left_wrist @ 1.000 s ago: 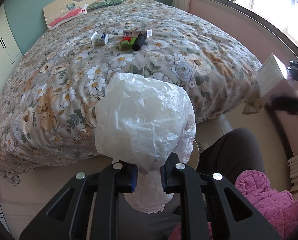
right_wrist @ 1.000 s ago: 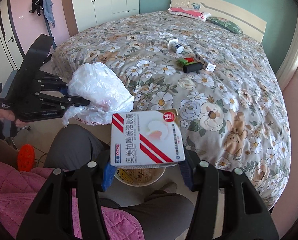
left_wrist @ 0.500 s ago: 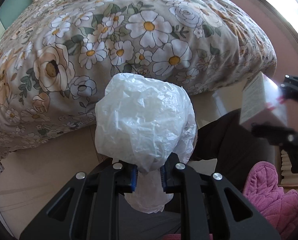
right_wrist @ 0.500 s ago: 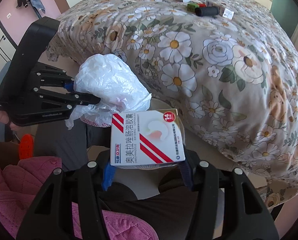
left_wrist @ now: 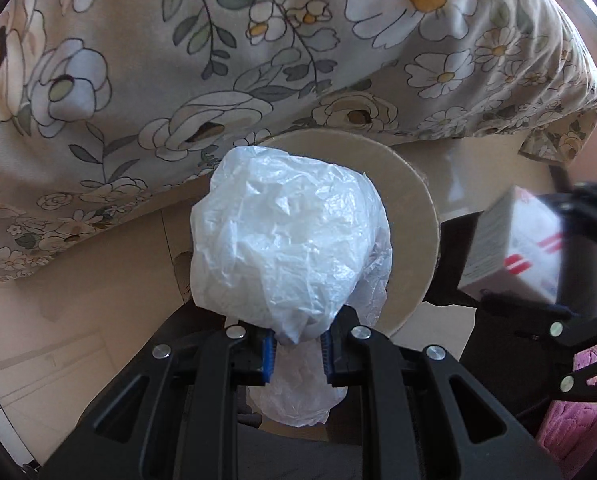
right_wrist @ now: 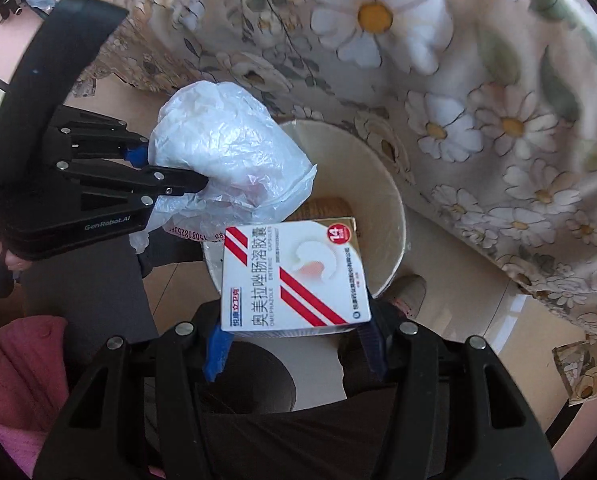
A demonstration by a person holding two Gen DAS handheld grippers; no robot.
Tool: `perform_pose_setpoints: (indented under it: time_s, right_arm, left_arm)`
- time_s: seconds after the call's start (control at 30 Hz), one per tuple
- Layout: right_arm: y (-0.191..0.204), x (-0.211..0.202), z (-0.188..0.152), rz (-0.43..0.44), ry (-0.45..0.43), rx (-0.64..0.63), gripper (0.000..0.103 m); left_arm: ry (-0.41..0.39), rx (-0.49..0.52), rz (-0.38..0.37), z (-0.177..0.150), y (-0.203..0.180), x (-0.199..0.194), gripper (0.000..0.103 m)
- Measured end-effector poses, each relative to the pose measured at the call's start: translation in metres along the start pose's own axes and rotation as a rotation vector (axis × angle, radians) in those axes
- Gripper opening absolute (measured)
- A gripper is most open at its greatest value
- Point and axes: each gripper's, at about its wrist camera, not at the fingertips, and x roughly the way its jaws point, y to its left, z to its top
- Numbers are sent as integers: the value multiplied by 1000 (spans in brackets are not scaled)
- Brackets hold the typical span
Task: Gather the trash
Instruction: 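Carry the bag with the left tool while the right tool carries the box to the wastebasket, then open the left tool over the wastebasket while the right tool opens, dropping the box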
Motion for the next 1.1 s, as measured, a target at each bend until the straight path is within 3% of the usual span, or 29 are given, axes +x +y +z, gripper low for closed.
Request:
perform_pose_setpoints:
  time_s: [0.6,0.83,1.1]
  right_arm:
    - [-18,125,22,0,213,38,55]
    - [-17,154,30,8,253,58,55]
    - [-16,173,35,-10,284,43,56]
  left_arm:
    - [138,-97,-23,29,17,101,20]
    - [171,-159,-55,36,29,135,20]
    - [216,-192,-33,35,40,164,23]
